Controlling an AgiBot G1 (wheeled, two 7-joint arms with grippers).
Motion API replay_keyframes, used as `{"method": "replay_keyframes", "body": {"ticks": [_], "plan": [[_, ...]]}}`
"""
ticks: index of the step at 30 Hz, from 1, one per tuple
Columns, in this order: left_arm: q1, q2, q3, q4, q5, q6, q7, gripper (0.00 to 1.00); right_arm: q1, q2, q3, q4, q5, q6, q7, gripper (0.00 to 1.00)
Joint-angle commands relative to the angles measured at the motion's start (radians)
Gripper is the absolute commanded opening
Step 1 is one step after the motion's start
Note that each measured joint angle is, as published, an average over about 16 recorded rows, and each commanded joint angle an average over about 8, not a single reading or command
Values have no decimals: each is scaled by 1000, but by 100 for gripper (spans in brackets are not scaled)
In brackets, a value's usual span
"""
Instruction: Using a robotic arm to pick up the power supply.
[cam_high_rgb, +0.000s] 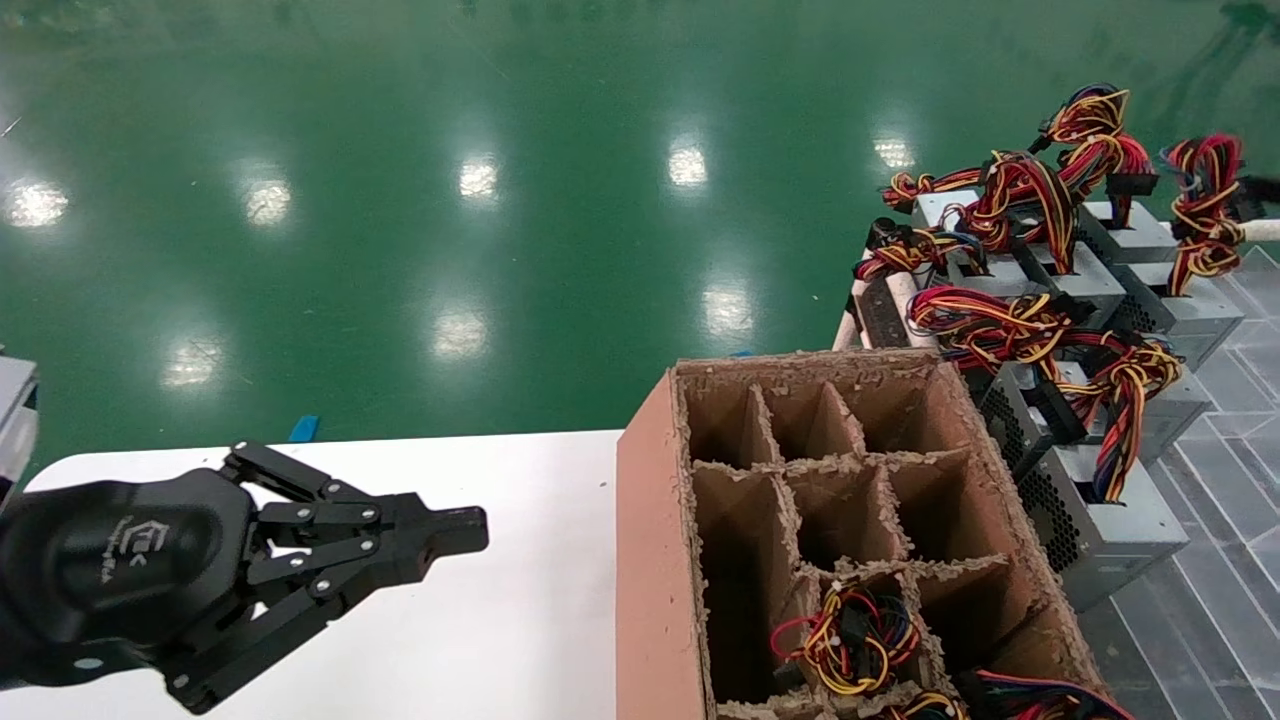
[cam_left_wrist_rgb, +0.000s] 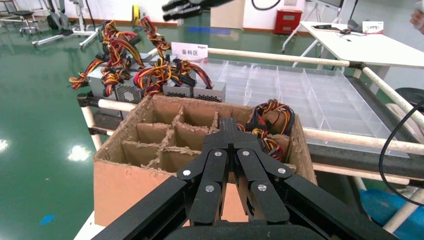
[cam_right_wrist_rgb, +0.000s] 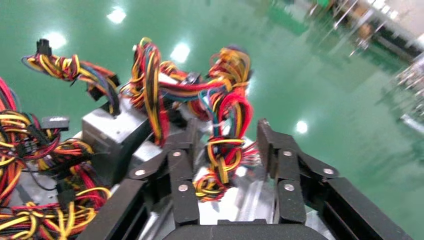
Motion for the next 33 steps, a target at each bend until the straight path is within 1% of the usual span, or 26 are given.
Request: {"method": "replay_keyframes", "body": {"ticks": [1, 4, 7, 12, 13, 14, 15, 21, 22, 23, 33], "plan": [[0, 0, 0, 0, 0, 0, 0, 0, 14, 11, 1, 13, 1, -14, -7, 100], [0, 0, 0, 0, 0, 0, 0, 0, 21, 32, 7, 22, 11, -70, -25, 100], [0, 0, 0, 0, 0, 0, 0, 0, 10, 41, 9, 42, 27, -101, -26, 100], [0, 0, 0, 0, 0, 0, 0, 0, -48, 36, 9, 122, 78, -106, 13, 100], [0, 0, 0, 0, 0, 0, 0, 1, -64, 35, 9, 143, 92, -108, 23, 100], [0, 0, 0, 0, 0, 0, 0, 4, -79, 33, 9, 163, 105, -110, 33, 100], [0, 0, 0, 0, 0, 0, 0, 10, -95, 32, 9, 183, 119, -112, 43, 100], [0, 0, 0, 0, 0, 0, 0, 84, -190, 23, 8, 305, 200, -123, 106, 100], [0, 0, 0, 0, 0, 0, 0, 93, -206, 22, 8, 325, 214, -125, 116, 100], [0, 0, 0, 0, 0, 0, 0, 100, -222, 20, 8, 346, 227, -127, 127, 100], [0, 0, 0, 0, 0, 0, 0, 100, -381, 5, 7, 550, 363, -147, 230, 100]]}}
